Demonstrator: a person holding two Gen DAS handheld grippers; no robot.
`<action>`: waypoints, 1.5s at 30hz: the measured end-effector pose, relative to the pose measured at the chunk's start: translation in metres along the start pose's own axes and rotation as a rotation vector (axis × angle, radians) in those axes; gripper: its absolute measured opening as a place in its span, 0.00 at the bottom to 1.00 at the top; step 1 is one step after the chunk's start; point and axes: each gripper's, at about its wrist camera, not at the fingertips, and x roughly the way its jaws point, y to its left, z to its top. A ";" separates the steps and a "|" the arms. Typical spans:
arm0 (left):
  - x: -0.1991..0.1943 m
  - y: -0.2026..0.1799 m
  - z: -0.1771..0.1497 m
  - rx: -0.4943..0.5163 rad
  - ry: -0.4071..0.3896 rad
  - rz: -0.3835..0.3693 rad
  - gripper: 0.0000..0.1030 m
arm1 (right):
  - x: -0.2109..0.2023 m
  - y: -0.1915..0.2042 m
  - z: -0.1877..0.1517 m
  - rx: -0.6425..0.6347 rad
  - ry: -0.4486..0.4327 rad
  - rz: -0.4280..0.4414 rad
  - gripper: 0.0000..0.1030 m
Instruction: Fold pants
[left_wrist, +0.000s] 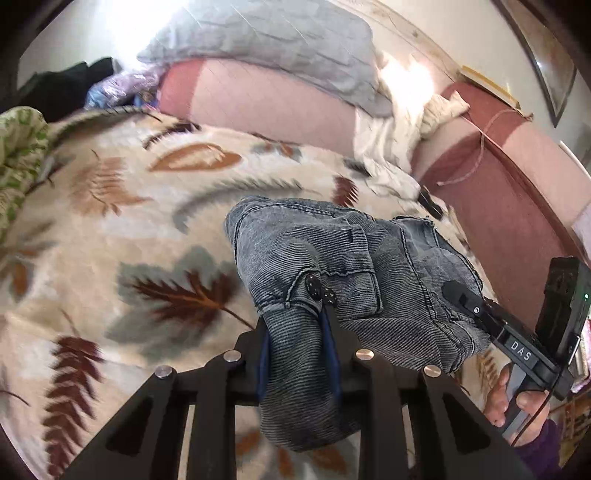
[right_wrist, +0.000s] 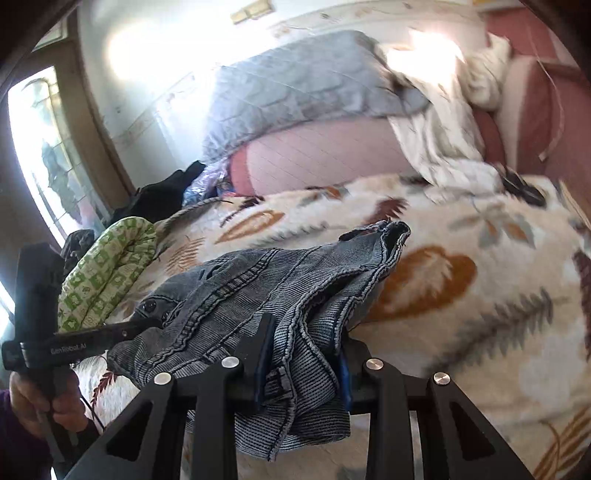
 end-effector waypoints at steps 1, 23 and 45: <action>-0.003 0.005 0.004 -0.005 -0.011 0.011 0.26 | 0.004 0.006 0.003 -0.012 -0.005 0.002 0.30; 0.030 0.073 -0.027 -0.095 0.016 0.139 0.31 | 0.087 0.043 -0.019 -0.099 0.213 -0.052 0.27; -0.026 0.034 -0.047 0.098 -0.069 0.542 0.71 | 0.053 0.044 -0.024 -0.155 0.171 -0.186 0.61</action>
